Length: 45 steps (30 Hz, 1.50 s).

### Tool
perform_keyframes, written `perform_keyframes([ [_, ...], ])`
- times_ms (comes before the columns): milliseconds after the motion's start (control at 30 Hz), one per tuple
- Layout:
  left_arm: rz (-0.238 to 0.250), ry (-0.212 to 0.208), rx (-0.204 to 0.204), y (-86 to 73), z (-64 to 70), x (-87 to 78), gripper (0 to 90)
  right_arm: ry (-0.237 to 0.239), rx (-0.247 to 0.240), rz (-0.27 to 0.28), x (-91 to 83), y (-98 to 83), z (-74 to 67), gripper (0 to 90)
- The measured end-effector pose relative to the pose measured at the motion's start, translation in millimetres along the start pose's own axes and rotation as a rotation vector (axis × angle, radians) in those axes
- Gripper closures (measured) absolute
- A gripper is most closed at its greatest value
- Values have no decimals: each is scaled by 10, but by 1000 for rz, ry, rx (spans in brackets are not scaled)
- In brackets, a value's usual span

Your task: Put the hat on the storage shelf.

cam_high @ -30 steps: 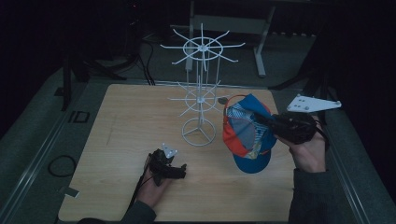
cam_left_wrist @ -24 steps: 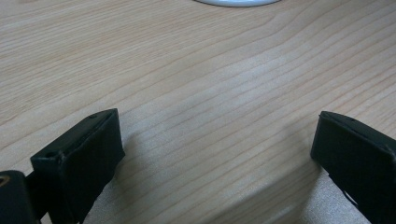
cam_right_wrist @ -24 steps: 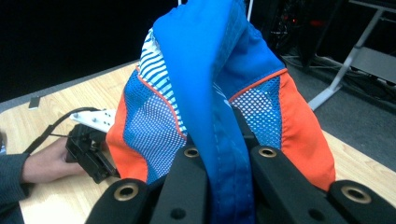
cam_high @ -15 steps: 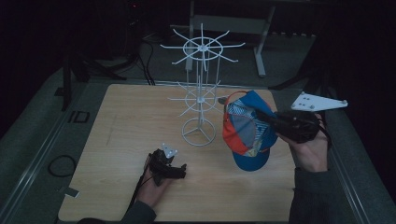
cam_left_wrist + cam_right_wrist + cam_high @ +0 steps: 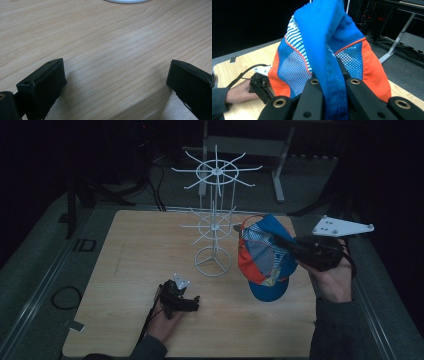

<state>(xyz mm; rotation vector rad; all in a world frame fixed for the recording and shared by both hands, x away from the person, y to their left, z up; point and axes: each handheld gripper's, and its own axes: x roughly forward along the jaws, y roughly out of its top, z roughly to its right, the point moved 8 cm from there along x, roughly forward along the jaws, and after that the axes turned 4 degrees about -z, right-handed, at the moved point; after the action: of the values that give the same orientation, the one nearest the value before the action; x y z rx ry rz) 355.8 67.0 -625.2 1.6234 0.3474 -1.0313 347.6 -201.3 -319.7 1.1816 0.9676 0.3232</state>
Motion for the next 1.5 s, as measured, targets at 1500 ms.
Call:
perform_keyframes([
  [1500, -3, 0, 3, -2, -2, -2, 26, -17, -22, 101, -165, 370, 22, 887],
])
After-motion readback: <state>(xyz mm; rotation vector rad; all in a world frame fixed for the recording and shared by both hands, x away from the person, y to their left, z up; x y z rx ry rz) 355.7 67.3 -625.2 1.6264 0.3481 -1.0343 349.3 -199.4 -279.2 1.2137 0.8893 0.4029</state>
